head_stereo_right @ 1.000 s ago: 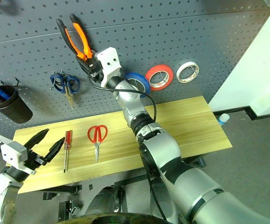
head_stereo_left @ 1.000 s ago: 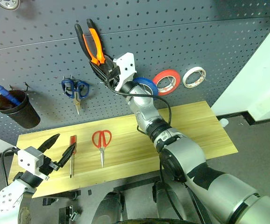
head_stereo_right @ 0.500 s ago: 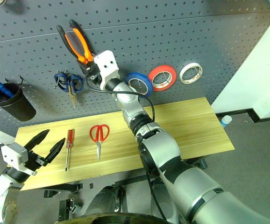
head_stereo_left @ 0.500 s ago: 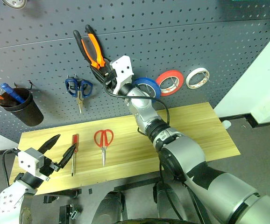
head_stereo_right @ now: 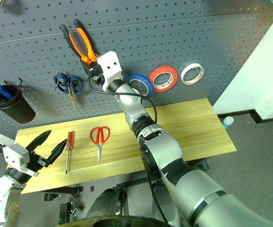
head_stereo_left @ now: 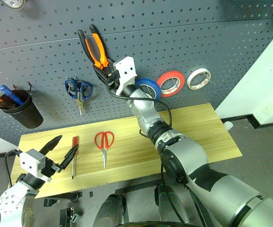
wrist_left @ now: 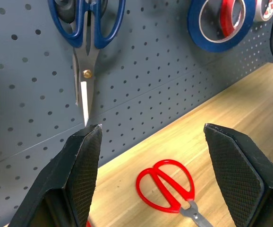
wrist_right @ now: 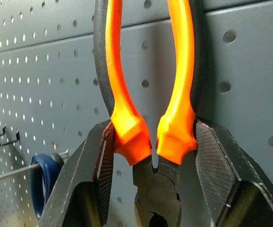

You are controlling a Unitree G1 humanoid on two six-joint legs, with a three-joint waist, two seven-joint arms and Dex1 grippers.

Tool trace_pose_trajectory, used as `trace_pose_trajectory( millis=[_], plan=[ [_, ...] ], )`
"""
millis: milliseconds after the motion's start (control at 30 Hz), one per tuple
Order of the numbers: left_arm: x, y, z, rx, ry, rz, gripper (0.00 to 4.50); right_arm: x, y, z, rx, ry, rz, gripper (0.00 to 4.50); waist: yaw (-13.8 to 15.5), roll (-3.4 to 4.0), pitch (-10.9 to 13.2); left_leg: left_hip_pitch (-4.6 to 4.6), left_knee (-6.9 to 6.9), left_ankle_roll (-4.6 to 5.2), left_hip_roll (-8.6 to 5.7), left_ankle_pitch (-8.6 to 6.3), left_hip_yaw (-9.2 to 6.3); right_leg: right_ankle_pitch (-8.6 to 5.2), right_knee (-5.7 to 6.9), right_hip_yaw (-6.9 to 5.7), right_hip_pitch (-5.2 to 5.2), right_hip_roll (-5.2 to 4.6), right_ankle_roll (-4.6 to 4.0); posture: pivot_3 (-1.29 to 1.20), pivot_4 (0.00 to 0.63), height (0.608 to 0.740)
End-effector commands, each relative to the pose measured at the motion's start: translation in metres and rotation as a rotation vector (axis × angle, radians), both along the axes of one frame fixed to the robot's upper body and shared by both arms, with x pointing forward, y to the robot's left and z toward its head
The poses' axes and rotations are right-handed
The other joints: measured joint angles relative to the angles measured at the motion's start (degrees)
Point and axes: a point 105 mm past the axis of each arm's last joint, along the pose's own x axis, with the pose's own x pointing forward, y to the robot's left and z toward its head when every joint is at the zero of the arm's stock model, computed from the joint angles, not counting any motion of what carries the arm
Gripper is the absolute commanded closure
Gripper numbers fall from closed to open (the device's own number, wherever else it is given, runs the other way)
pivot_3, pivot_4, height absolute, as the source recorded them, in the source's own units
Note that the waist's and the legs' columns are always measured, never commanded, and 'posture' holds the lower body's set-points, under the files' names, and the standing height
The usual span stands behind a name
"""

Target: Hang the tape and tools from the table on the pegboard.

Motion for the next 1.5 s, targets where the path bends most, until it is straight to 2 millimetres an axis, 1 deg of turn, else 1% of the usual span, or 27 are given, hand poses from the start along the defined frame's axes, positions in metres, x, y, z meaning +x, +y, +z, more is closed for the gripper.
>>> trace_pose_trajectory(
  millis=[33,167,267,467,600,667,800,1033,1133,1200,1267,1300,1367,1500],
  plan=[
    [-0.002,0.002,0.003,0.008,-0.020,0.004,0.89,-0.015,0.025,0.008,0.020,-0.018,0.058,2.41,0.01,-0.01,0.00,0.00,0.00,0.00,0.00,0.00,0.00,0.00,0.00,0.00,0.00,0.00,0.00,0.06,0.148,0.738],
    [-0.002,0.002,0.003,0.010,-0.021,0.006,0.89,-0.014,0.024,-0.001,0.001,-0.002,0.048,2.41,0.01,-0.01,-0.01,0.01,0.00,0.00,0.00,0.00,0.00,0.00,0.00,0.00,0.01,0.00,0.00,0.06,0.147,0.738],
    [-0.002,0.002,0.004,0.009,-0.028,0.003,0.89,-0.012,0.021,-0.001,-0.003,-0.009,0.019,2.41,0.03,-0.01,-0.01,0.02,0.00,0.00,0.00,0.00,0.00,0.00,0.00,0.00,0.02,0.00,0.00,0.06,0.147,0.738],
    [0.004,-0.005,0.034,-0.065,-0.171,-0.011,0.89,-0.008,0.017,0.007,0.005,-0.019,0.007,2.41,0.11,-0.03,-0.02,0.03,0.01,0.00,0.00,0.00,0.00,0.00,0.01,0.00,0.04,0.00,0.00,0.07,0.145,0.738],
    [0.007,-0.006,0.046,-0.063,-0.224,-0.015,0.89,-0.008,0.016,0.009,0.010,-0.028,0.003,2.41,0.10,-0.04,-0.03,0.04,0.02,0.00,0.00,0.00,-0.01,0.00,0.03,0.00,0.04,0.00,0.00,0.06,0.143,0.738],
    [0.008,-0.007,0.048,-0.064,-0.224,-0.018,0.89,-0.008,0.015,0.010,0.016,-0.033,-0.001,2.41,0.06,-0.04,-0.03,0.03,0.01,0.00,0.00,0.00,-0.01,0.00,0.02,0.00,0.04,0.00,0.00,0.06,0.143,0.738],
    [0.010,-0.008,0.048,-0.061,-0.216,-0.021,0.89,-0.003,0.008,0.011,0.003,-0.053,-0.061,2.41,0.07,-0.04,-0.03,0.03,0.01,0.00,0.00,0.00,-0.01,0.00,0.02,0.00,0.04,0.00,0.00,0.06,0.142,0.738],
    [0.009,-0.010,0.048,-0.062,-0.207,-0.020,0.89,-0.002,0.007,-0.008,-0.061,-0.027,-0.073,2.41,-0.01,-0.03,-0.03,0.03,0.02,0.00,0.00,0.00,-0.01,0.00,0.03,0.00,0.04,0.01,0.00,0.07,0.142,0.738],
    [0.009,-0.011,0.049,-0.061,-0.203,-0.019,0.89,-0.002,0.006,-0.011,-0.064,-0.022,-0.068,2.41,0.01,-0.04,-0.03,0.03,0.01,0.00,0.00,0.00,-0.02,0.00,0.03,0.00,0.03,0.02,0.00,0.07,0.142,0.738],
    [0.009,-0.012,0.049,-0.061,-0.200,-0.019,0.89,-0.001,0.005,-0.010,-0.048,-0.009,-0.059,1.67,0.01,-0.03,-0.03,0.03,0.01,0.00,0.00,0.00,-0.02,0.00,0.03,0.00,0.03,0.02,0.00,0.07,0.142,0.738],
    [0.009,-0.013,0.049,-0.060,-0.197,-0.021,0.89,-0.001,0.004,-0.008,-0.038,-0.015,-0.062,1.12,0.04,-0.04,-0.03,0.02,0.01,0.00,0.00,0.00,-0.02,0.00,0.02,0.00,0.03,0.01,0.00,0.07,0.142,0.738],
    [0.009,-0.013,0.049,-0.060,-0.196,-0.021,0.89,-0.001,0.003,-0.007,-0.033,-0.021,-0.068,0.72,0.04,-0.04,-0.03,0.02,0.01,0.00,0.00,0.00,-0.02,0.00,0.02,0.00,0.03,0.01,0.00,0.07,0.142,0.738],
    [0.010,-0.013,0.049,-0.060,-0.193,-0.022,0.89,-0.001,-0.001,0.000,-0.018,-0.058,-0.088,0.06,0.05,-0.04,-0.03,0.03,0.03,0.00,0.00,0.00,-0.02,0.01,0.05,0.00,0.05,0.02,-0.01,0.06,0.142,0.738],
    [0.010,-0.013,0.049,-0.058,-0.190,-0.018,0.89,-0.004,-0.012,0.012,0.026,-0.143,-0.106,0.02,0.14,-0.04,-0.03,0.11,0.06,-0.01,0.00,0.02,-0.04,0.05,0.06,0.00,0.14,0.03,-0.07,0.06,0.141,0.738]
  ],
)
